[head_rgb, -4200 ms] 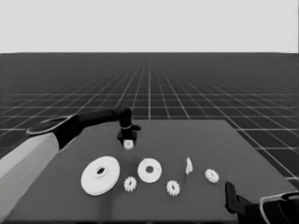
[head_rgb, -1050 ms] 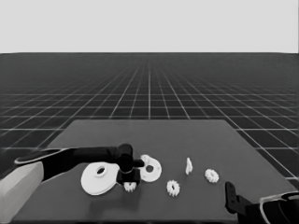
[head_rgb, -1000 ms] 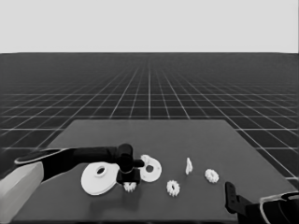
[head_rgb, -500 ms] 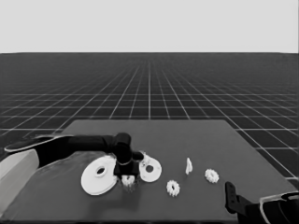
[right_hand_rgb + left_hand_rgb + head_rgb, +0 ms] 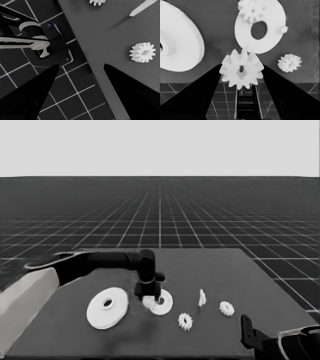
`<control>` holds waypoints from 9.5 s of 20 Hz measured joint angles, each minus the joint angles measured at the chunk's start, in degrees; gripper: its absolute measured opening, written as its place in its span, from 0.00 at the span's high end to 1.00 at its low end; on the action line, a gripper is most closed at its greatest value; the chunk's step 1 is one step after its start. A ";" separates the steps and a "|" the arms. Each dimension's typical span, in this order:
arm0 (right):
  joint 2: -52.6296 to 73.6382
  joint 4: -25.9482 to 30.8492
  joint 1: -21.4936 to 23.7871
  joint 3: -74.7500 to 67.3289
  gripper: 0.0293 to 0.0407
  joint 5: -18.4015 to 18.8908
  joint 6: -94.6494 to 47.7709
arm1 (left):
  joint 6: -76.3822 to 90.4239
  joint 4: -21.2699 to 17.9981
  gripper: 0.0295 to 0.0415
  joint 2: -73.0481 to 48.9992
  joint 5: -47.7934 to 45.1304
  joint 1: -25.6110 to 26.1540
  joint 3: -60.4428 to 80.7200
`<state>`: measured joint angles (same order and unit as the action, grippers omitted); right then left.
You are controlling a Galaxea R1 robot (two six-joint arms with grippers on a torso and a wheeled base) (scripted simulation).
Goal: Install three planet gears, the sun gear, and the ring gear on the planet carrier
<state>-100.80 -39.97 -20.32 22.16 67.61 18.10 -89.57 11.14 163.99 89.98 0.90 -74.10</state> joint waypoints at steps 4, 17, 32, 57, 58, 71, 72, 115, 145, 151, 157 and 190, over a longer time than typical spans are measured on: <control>0.00 0.00 0.00 0.00 0.19 0.00 0.00 | 1.75 -0.32 0.86 4.18 -0.35 -0.28 -5.90; 0.00 0.00 0.00 0.00 0.19 0.00 0.00 | 6.02 9.17 0.86 5.79 -2.28 9.35 -12.30; 0.00 0.00 0.00 0.00 0.19 0.00 0.00 | 2.26 0.93 0.25 4.74 -0.43 0.91 -7.03; -23.16 30.18 19.87 46.44 0.19 15.80 37.21 | 109.67 6.63 0.25 -63.43 -51.23 -20.50 50.16; -23.31 30.24 19.86 46.74 0.19 15.87 37.27 | 109.67 6.63 0.25 -63.43 -51.23 -20.50 50.16; -27.46 20.79 7.50 54.96 0.83 7.82 35.38 | 109.67 6.63 0.25 -63.44 -51.23 -20.50 50.16; -27.46 20.78 7.51 54.96 0.83 7.81 35.38 | 109.67 6.63 0.25 -63.44 -51.23 -20.50 50.16; -68.02 21.39 11.98 73.89 0.19 16.91 55.70 | 109.67 6.63 0.25 -63.44 -51.23 -20.50 50.16; -52.17 14.23 5.71 42.90 0.19 21.57 70.15 | 109.67 6.63 0.25 -63.44 -51.23 -20.50 50.16; -52.22 13.93 5.48 43.14 0.86 21.45 69.98 | 109.67 6.63 0.25 -63.44 -51.23 -20.50 50.16; -52.23 13.92 5.48 43.15 0.86 21.45 69.97 | 109.67 6.63 0.25 -63.44 -51.23 -20.50 50.16; -75.86 24.26 14.65 79.78 0.86 18.33 58.05 | 109.67 6.63 0.25 -63.44 -51.23 -20.50 50.16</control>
<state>-176.66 -15.71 -5.67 101.94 85.95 76.15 20.10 17.77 100.55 38.76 -19.61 -23.94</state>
